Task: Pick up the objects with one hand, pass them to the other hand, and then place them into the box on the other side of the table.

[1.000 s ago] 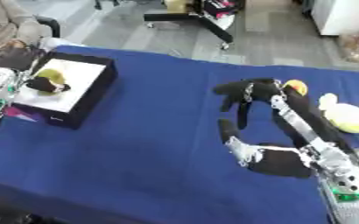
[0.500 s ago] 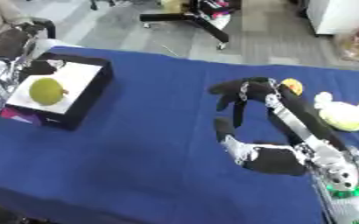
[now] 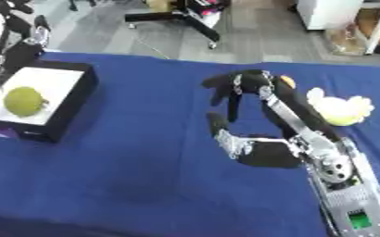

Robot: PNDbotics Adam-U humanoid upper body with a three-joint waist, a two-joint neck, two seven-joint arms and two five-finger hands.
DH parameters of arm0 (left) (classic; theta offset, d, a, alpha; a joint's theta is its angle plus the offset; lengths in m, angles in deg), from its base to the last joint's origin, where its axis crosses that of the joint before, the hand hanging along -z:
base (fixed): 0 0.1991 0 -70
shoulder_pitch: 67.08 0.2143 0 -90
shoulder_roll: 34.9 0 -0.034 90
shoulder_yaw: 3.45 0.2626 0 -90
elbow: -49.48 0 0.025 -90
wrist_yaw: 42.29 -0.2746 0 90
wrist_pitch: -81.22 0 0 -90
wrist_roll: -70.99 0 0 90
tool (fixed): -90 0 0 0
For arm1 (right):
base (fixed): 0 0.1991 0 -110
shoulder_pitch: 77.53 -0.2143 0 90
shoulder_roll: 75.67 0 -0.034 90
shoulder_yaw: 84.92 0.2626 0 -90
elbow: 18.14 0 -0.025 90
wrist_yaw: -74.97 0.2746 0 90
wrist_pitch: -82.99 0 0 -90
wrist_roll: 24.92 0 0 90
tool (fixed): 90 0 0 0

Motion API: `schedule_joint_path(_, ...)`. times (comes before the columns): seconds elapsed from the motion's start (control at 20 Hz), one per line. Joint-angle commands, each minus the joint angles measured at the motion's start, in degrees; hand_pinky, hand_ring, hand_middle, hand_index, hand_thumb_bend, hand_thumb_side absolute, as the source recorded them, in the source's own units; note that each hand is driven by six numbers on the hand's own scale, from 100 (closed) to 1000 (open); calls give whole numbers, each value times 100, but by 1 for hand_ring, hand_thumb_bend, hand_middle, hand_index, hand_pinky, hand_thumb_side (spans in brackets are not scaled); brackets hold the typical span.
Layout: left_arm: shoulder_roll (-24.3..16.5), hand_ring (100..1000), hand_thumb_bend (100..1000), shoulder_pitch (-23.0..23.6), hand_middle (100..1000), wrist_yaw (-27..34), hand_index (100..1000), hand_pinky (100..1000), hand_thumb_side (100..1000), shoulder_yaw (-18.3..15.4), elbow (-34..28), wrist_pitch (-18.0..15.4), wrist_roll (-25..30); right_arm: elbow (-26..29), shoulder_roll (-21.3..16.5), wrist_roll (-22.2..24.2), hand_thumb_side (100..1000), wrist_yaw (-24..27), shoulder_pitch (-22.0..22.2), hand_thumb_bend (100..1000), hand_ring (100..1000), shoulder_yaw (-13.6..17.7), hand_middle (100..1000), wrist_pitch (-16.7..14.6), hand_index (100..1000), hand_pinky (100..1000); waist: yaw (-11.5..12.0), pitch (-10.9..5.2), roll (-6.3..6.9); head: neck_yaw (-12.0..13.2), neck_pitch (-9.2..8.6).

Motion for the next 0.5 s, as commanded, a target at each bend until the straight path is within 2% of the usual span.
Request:
schedule_joint_path(0.05, 172, 605, 100, 55, 690, 377, 887, 645, 590, 39, -754, -312, 22, -34, -126, -188, 400, -125, -173, 100, 390, 166, 543, 56, 803, 687, 22, -61, -21, -300, 87)
schedule_joint_path(0.1, 279, 605, 100, 102, 690, 410, 887, 646, 591, 83, -945, -399, 79, -89, -159, -255, 402, -162, -217, 100, 389, 215, 542, 84, 803, 686, 29, -57, -32, -396, 109)
schedule_joint_path(0.25, 580, 603, 100, 216, 688, 505, 888, 648, 599, 229, -1417, -594, 323, -336, -273, -480, 414, -311, -343, 208, 385, 362, 540, 167, 804, 683, 54, -33, -55, -739, 126)
schedule_joint_path(0.5, 975, 599, 100, 355, 685, 632, 887, 645, 636, 435, -1836, -778, 662, -976, -457, -865, 427, -672, -527, 209, 377, 642, 540, 335, 808, 679, 90, 19, -90, -1266, 129)
